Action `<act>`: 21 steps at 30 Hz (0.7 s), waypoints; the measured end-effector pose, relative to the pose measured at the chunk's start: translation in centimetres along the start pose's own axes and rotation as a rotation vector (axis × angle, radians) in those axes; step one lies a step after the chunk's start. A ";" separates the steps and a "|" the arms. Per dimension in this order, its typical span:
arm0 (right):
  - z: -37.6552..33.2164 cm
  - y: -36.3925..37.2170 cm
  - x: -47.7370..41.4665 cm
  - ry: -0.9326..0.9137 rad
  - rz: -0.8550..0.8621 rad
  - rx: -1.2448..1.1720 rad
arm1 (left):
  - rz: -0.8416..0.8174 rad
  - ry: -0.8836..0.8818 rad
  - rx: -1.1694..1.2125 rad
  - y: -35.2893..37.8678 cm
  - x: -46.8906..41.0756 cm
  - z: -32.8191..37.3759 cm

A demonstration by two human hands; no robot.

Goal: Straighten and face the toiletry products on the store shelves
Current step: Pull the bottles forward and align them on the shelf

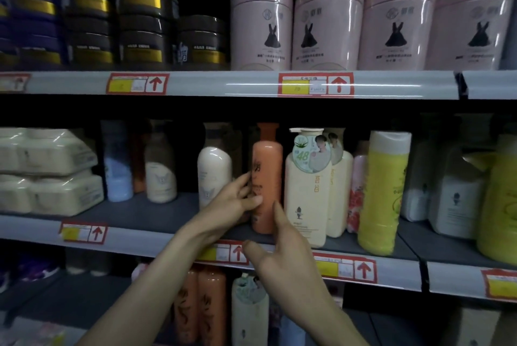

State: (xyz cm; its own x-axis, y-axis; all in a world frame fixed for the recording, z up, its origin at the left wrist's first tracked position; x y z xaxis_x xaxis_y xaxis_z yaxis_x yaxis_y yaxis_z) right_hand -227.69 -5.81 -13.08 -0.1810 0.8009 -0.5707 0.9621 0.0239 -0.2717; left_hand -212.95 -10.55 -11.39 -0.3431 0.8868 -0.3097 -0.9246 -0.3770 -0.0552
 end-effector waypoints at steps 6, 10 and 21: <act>-0.1 0.3 0.6 -0.037 0.096 0.052 | 0.118 0.194 -0.173 -1.1 0.3 0.3; -0.3 0.5 0.1 -0.050 0.203 -0.013 | 0.248 0.282 -0.121 -2.8 2.3 0.9; -4.0 8.1 -1.0 -0.182 0.128 -0.130 | 0.486 0.444 -0.087 -12.6 7.7 2.6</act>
State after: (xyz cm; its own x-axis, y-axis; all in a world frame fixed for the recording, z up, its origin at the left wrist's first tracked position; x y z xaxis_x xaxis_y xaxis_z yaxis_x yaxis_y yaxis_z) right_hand -218.88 -4.06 -11.63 -0.0782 0.6816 -0.7275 0.9955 0.0148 -0.0931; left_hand -204.40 1.69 -10.60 -0.5991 0.4230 -0.6798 -0.6591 -0.7427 0.1187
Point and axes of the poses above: each hand's wrist, its own x-axis away from the middle knuckle, its own y-axis out of the palm, z = x × y, the point moved 6 cm from there along -x, towards the middle knuckle, and after that the axes turned 14 degrees about z, right-handed, at the moved point
